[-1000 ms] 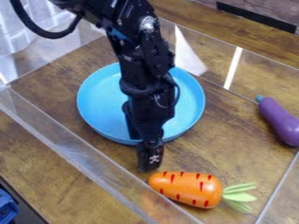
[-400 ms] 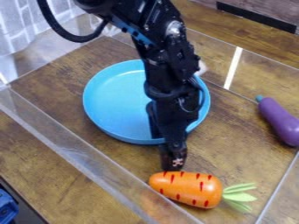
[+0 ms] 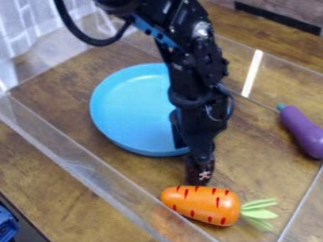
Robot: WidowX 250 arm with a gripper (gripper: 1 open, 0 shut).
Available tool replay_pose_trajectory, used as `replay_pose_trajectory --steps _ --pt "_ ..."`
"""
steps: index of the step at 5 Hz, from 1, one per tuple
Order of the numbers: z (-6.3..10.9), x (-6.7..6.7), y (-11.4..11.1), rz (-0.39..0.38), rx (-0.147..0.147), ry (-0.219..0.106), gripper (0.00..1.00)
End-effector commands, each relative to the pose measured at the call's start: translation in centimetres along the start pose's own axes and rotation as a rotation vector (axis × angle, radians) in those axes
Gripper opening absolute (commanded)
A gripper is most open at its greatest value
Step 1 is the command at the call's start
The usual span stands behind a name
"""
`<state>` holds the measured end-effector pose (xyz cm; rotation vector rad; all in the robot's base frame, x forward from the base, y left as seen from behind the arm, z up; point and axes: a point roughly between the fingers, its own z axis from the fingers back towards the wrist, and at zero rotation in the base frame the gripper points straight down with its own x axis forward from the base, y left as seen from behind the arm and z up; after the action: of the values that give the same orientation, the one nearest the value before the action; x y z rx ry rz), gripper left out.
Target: Move the carrot to the right side
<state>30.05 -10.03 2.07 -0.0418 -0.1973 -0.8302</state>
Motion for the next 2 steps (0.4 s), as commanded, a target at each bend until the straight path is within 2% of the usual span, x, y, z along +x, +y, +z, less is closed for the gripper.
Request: replay_pose_trajectory --steps 1,2 --pt "-0.9 0.9 -1.7 -0.066 -0.032 0.011 1.00" --pt "-1.1 1.8 -2.7 -0.021 -0.034 0.009 1.00"
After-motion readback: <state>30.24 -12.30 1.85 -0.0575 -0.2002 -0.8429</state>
